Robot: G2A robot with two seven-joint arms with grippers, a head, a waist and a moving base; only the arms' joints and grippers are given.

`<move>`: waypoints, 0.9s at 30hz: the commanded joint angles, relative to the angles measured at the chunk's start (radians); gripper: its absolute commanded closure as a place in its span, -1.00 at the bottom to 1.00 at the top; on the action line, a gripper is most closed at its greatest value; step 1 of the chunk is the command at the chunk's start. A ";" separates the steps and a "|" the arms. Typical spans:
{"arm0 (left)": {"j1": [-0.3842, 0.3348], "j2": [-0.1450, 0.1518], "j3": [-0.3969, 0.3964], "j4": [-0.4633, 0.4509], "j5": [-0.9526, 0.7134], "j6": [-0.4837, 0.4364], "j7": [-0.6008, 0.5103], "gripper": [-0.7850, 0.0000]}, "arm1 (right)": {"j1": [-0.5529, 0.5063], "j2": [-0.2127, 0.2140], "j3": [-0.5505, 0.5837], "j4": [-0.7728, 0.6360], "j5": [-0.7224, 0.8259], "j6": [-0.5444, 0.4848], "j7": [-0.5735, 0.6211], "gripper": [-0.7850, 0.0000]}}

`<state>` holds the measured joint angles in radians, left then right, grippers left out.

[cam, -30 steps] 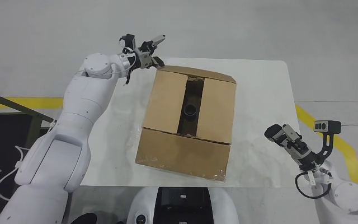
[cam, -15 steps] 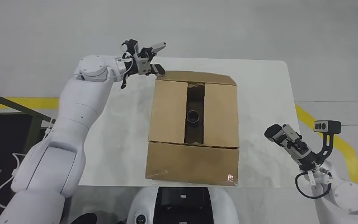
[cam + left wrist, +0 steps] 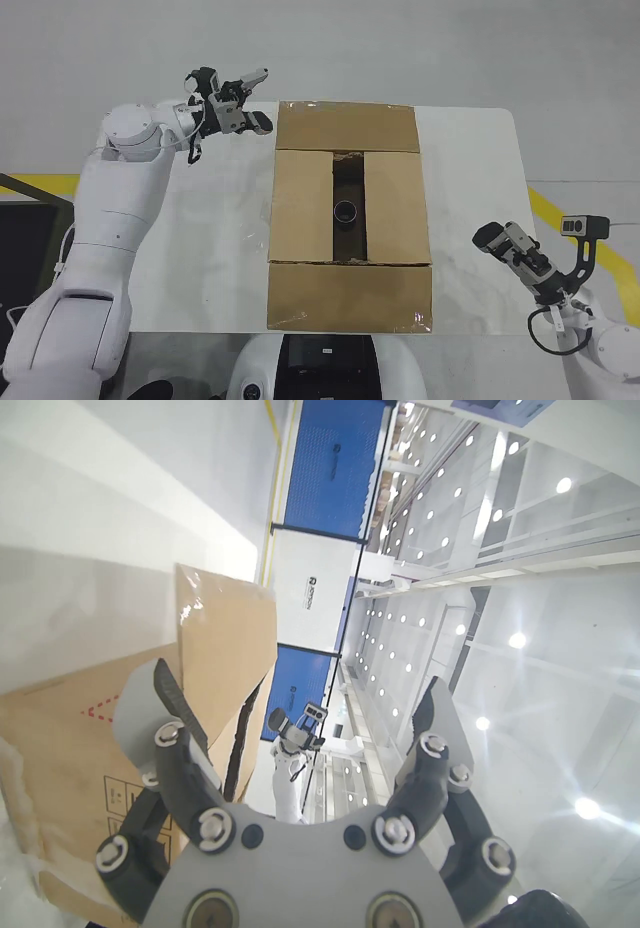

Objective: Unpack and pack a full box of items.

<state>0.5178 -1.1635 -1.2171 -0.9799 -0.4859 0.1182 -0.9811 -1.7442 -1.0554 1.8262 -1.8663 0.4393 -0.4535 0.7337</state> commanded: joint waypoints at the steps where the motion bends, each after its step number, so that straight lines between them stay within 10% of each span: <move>1: 0.034 0.007 -0.039 -0.059 -0.034 -0.019 0.034 -1.00 | 0.000 0.000 0.000 0.000 0.000 0.000 0.000 -1.00; 27: 0.433 0.129 -0.391 -0.402 0.034 -0.237 -0.315 -1.00 | 0.000 0.000 0.000 0.000 0.000 0.000 0.000 -1.00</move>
<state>0.9355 -1.0382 -1.5978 -1.3680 -0.4421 -0.1160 -1.2776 -1.7442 -1.0554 1.8262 -1.8663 0.4393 -0.4535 0.7337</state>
